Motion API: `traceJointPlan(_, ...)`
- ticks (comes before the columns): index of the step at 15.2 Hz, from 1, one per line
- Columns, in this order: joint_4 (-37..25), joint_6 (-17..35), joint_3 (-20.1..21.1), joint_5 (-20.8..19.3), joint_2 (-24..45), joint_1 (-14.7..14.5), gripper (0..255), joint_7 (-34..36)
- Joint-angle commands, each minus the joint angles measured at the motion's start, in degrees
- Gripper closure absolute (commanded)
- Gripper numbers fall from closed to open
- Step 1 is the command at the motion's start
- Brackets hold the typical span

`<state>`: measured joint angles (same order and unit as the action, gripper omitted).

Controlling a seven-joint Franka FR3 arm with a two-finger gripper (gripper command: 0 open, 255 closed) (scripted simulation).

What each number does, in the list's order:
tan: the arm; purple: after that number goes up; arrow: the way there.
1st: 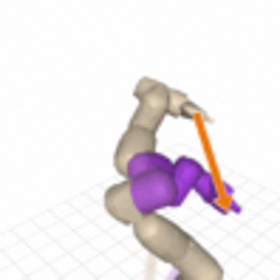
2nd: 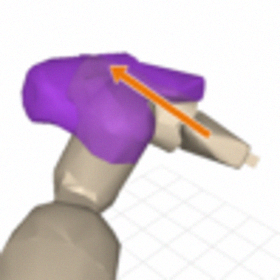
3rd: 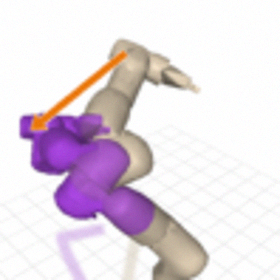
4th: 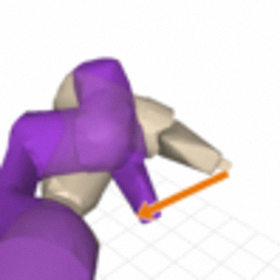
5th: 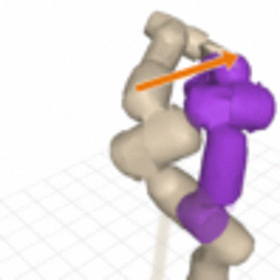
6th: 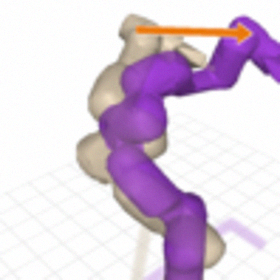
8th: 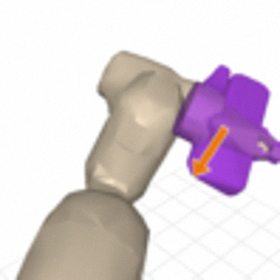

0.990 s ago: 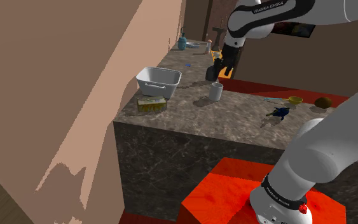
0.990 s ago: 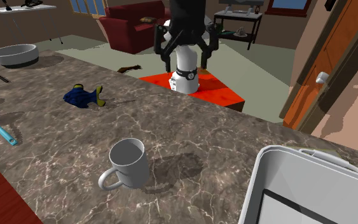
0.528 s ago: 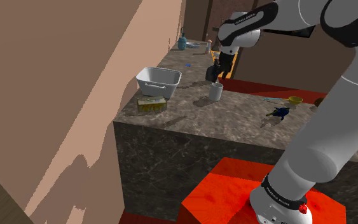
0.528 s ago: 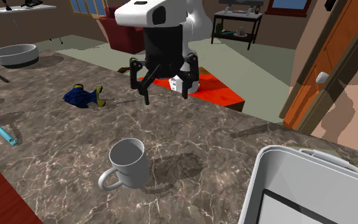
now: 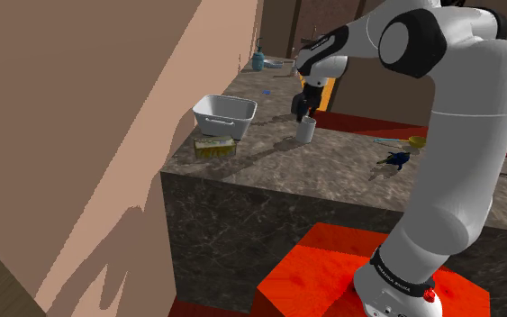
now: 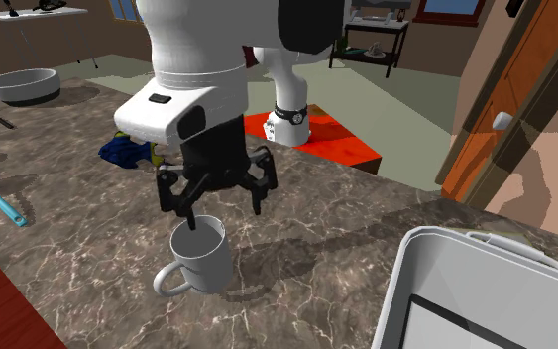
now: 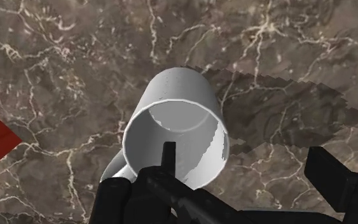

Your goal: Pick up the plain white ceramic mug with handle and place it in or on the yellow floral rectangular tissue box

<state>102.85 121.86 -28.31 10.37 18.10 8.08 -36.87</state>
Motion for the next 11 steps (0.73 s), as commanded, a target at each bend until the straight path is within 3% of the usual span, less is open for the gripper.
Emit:
traceJointPlan(1, -1.5, 0.5, 0.4, 1.2, 2.6, 0.9, 0, -1.2)
traceJointPlan(11, 0.1, 4.5, 1.2, 2.9, 5.2, 1.5, 0, -2.2)
